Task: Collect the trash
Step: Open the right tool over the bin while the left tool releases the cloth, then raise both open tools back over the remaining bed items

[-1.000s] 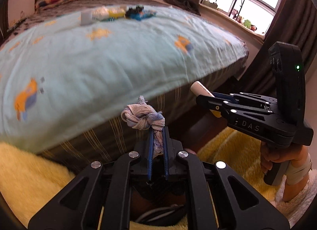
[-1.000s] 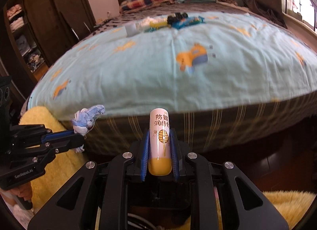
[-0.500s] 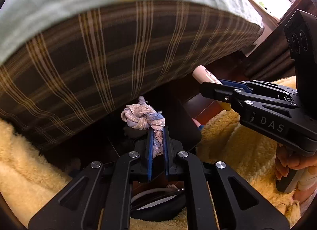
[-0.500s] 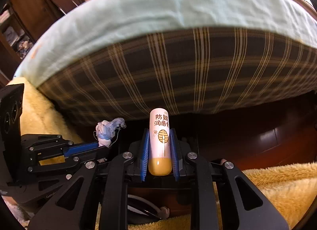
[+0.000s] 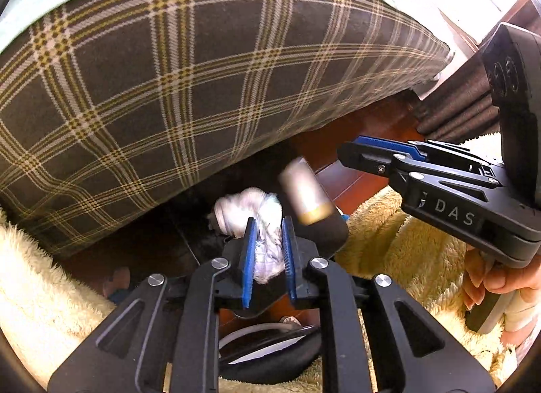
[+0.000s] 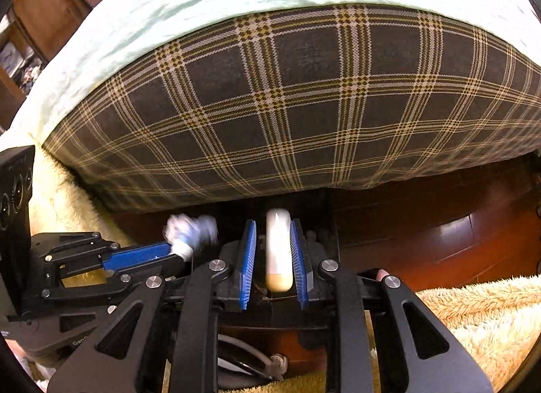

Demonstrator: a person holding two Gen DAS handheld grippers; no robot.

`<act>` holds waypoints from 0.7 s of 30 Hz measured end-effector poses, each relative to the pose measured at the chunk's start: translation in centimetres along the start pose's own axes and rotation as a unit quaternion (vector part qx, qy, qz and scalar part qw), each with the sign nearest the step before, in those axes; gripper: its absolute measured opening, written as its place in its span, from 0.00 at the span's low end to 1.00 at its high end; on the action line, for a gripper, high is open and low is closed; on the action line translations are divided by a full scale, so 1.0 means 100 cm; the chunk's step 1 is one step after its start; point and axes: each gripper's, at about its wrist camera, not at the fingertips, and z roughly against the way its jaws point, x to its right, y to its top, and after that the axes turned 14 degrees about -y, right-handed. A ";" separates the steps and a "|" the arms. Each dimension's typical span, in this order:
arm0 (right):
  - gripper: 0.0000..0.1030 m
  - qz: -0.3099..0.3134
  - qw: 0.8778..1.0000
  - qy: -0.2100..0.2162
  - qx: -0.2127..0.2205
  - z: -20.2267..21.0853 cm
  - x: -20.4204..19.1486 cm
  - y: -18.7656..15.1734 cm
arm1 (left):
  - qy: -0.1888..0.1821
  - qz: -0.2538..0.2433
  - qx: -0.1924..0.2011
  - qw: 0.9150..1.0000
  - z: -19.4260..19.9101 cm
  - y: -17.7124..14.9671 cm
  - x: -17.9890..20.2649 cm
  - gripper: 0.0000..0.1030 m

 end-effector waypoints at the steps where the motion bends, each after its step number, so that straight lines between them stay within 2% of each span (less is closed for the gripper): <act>1: 0.22 -0.001 1.000 0.000 -0.001 -0.001 0.001 0.001 | 0.000 -0.001 0.001 1.000 0.001 0.001 0.001 0.13; 4: 0.23 -0.008 1.000 -0.001 0.001 0.003 0.014 0.002 | 0.003 -0.003 0.001 1.000 0.004 0.001 0.003 0.19; 5: 0.27 -0.010 1.000 -0.002 0.002 0.006 0.024 0.003 | 0.004 -0.003 0.003 1.000 0.007 0.002 0.004 0.23; 7: 0.42 -0.015 1.000 -0.001 0.005 0.009 0.032 0.004 | 0.011 -0.003 0.010 1.000 0.013 0.003 0.005 0.28; 9: 0.58 -0.020 1.000 0.004 0.011 0.015 0.041 0.007 | 0.020 -0.005 0.019 1.000 0.020 0.004 0.007 0.39; 10: 0.61 -0.024 1.000 0.007 0.015 0.019 0.046 0.008 | 0.023 -0.008 0.024 0.999 0.024 0.005 0.008 0.43; 12: 0.73 -0.037 0.999 0.012 0.032 0.029 0.055 0.012 | 0.033 -0.015 0.042 0.998 0.038 0.009 0.012 0.57; 15: 0.80 -0.054 0.997 0.016 0.057 0.049 0.071 0.022 | 0.047 -0.024 0.078 0.996 0.063 0.016 0.018 0.73; 21: 0.90 -0.051 0.990 -0.002 0.128 0.104 0.097 0.058 | 0.053 -0.034 0.138 0.988 0.118 0.040 0.029 0.82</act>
